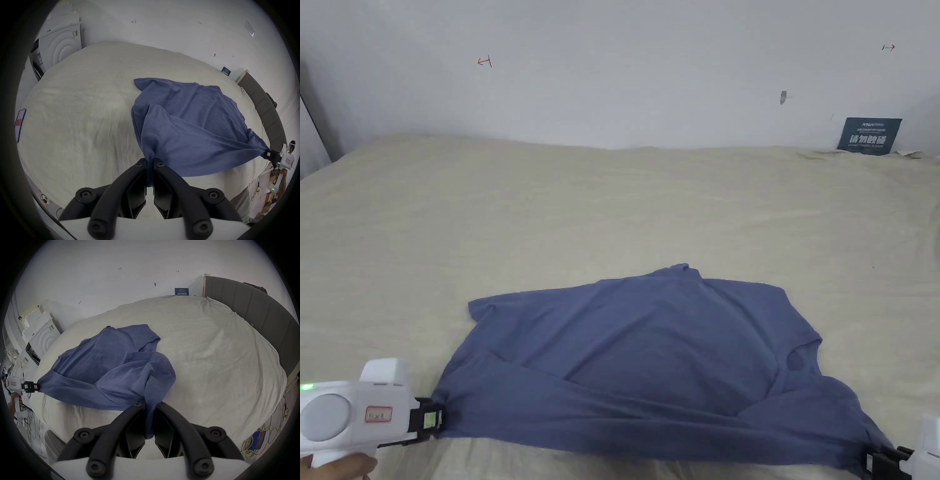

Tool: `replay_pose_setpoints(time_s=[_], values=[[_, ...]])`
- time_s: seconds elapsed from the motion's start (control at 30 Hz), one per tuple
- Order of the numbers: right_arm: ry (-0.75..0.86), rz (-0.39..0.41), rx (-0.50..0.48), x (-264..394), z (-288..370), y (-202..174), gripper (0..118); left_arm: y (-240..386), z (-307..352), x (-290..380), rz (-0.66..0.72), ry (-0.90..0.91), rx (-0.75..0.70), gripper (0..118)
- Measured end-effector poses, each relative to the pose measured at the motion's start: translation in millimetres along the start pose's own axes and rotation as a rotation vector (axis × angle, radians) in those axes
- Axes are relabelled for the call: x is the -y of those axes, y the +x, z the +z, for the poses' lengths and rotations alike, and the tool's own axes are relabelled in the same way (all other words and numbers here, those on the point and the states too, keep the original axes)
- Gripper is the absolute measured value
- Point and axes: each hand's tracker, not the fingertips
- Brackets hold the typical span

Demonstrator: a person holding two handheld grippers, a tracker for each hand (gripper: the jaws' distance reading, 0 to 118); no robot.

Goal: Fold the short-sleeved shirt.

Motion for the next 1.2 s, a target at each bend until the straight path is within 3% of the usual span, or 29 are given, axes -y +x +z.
replay_pose_setpoints(time_s=[0.3, 0.4, 0.6, 0.97, 1.0, 1.07, 1.1, 1.17, 1.2], values=[[-0.071, 0.005, 0.016, 48.7, 3.1, 7.4, 5, -16.3, 13.4, 63.9, 0.040, -0.072, -0.019, 4], [-0.088, -0.006, 0.023, 58.9, -15.6, 10.8, 5, -16.5, 0.6, 71.0, 0.075, -0.090, -0.025, 4], [-0.116, -0.048, 0.047, 77.5, -50.6, 20.4, 5, -0.4, -19.4, 78.7, -0.009, -0.113, -0.106, 4], [-0.113, -0.057, 0.041, 71.1, -36.8, 13.1, 9, 6.4, -6.0, 79.7, 0.019, -0.095, -0.090, 6], [-0.107, -0.060, 0.047, 69.2, -33.3, 12.0, 18, 7.2, -2.7, 78.7, 0.020, -0.086, -0.091, 17], [-0.096, -0.057, 0.060, 63.4, -27.0, 10.1, 46, 8.3, 1.6, 78.1, 0.024, -0.079, -0.092, 44], [-0.080, -0.050, 0.060, 59.1, -21.9, 8.5, 67, 10.2, 5.4, 77.1, 0.021, -0.072, -0.093, 69], [-0.032, -0.046, 0.051, 49.7, -11.4, 5.0, 86, 7.6, 8.3, 73.0, 0.023, -0.037, -0.096, 97], [-0.006, -0.044, 0.047, 43.4, -6.9, 5.0, 93, 9.5, 14.0, 69.4, 0.014, -0.004, -0.089, 105]])
